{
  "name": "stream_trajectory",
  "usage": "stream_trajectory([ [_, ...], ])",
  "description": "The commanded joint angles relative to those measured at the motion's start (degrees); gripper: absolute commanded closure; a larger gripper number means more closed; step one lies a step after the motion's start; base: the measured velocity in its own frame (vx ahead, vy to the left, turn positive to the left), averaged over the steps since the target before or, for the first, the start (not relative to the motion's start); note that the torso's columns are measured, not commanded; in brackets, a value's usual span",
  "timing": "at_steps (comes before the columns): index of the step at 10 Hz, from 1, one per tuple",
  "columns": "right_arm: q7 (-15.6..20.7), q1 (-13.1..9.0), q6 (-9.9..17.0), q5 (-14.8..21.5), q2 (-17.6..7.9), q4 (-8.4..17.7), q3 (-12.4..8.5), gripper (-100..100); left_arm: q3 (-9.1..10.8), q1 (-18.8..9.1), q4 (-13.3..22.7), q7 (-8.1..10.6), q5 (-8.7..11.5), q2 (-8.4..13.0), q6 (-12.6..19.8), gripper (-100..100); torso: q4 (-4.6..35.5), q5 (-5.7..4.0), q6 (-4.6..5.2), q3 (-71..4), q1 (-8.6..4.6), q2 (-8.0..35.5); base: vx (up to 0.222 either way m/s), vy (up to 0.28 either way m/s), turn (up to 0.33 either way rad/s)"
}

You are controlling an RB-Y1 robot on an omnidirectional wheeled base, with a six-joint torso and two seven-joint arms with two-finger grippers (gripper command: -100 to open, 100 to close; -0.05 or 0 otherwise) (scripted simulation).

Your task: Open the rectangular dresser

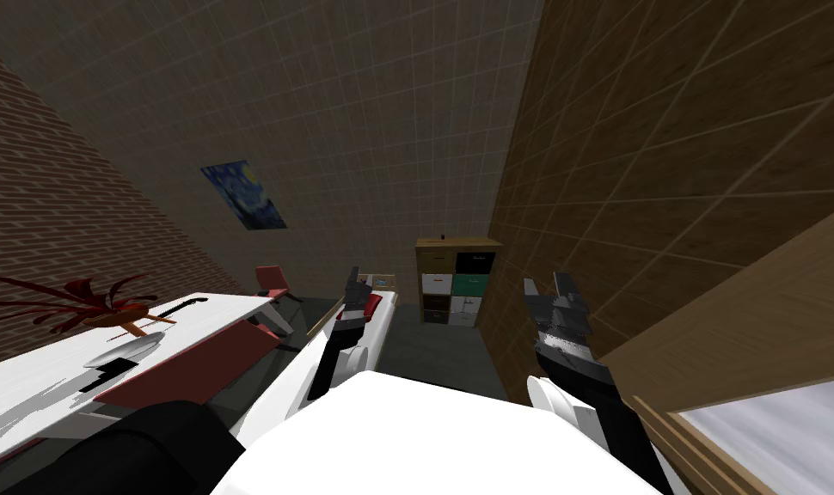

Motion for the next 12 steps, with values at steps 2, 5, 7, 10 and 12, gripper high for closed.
stream_trajectory([
  [2, 0.0, 0.0, 0.0, 0.0, 0.0, 0.0, 0.0, 0, 0.00, 0.0, 0.0, 0.00, 0.0, 0.0, 0.0, 0, 6.0, 0.00, 0.00, -12.0, 0.00, 6.0, 0.000, 0.000, 0.000],
  [5, 0.0, 0.0, 0.0, 0.0, 0.0, 0.0, 0.0, 0, 0.00, 0.0, 0.0, 0.00, 0.0, 0.0, 0.0, 0, 18.5, 0.00, 0.00, -36.9, 0.00, 18.5, 0.000, 0.000, 0.000],
  [7, 0.0, 0.0, 0.0, 0.0, 0.0, 0.0, 0.0, 0, 0.00, 0.0, 0.0, 0.00, 0.0, 0.0, 0.0, 0, 26.9, 0.00, 0.00, -53.8, 0.00, 26.9, 0.000, 0.000, 0.000],
  [10, -0.3, -0.3, 0.5, -1.3, -2.2, 0.4, -0.1, -100, 0.00, 0.0, 0.0, 0.00, 0.0, 0.0, 0.0, 0, 39.6, 0.00, 0.00, -79.2, 0.00, 39.6, 0.007, 0.001, 0.004],
  [12, -1.1, -1.0, 1.7, -4.5, -5.2, 1.5, -0.4, -100, 0.00, 0.0, 0.0, 0.00, 0.0, 0.0, 0.0, 0, 42.0, -0.01, 0.00, -84.3, -0.04, 42.0, 0.050, -0.006, 0.021],
])
